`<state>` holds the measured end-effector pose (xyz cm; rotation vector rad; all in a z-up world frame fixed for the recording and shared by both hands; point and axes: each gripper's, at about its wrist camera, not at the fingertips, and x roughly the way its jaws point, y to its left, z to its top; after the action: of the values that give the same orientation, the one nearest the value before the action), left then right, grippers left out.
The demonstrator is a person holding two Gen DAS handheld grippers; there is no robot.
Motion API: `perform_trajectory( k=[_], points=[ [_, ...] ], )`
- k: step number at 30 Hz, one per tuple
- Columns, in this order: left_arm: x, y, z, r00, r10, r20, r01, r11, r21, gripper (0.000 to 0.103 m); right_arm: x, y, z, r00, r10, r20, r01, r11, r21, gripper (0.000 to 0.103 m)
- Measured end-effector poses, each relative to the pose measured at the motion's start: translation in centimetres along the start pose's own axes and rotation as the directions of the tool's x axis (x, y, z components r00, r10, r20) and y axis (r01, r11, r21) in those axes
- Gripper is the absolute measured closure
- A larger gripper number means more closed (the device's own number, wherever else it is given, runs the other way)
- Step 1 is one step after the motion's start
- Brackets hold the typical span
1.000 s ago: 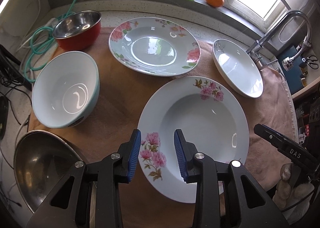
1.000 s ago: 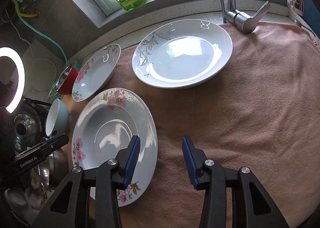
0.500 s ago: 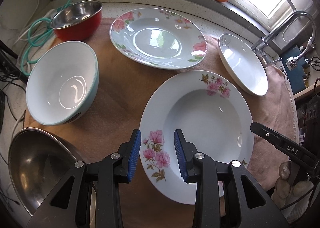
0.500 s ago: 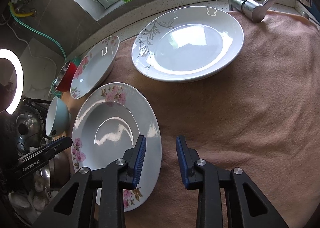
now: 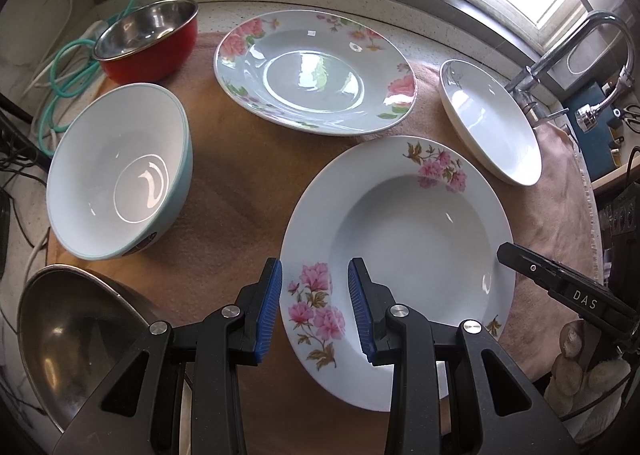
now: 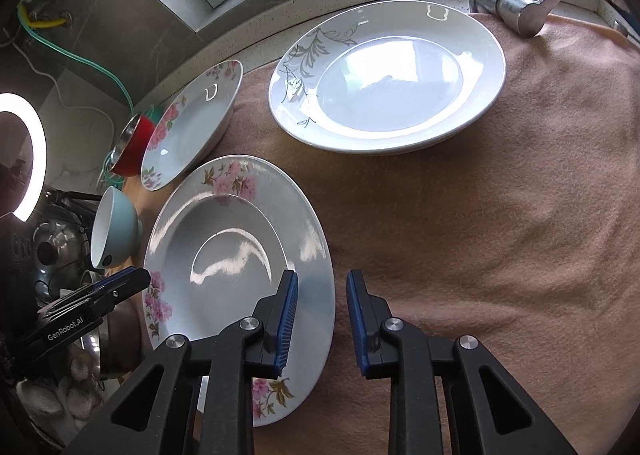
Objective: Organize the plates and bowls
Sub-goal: 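Close both grippers on the rim of the pink-flower deep plate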
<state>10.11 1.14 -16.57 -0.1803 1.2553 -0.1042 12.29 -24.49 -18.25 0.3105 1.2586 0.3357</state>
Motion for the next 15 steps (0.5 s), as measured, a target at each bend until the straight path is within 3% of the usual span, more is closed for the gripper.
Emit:
perform_trajectory(
  k=[15],
  points=[
    [1.5, 0.1, 1.3, 0.998, 0.013, -0.058, -0.011, 0.999, 0.034, 0.071, 0.3, 0.2, -0.1, 0.999, 0.031, -0.014, -0.031, 0.999, 0.009, 0.084]
  ],
)
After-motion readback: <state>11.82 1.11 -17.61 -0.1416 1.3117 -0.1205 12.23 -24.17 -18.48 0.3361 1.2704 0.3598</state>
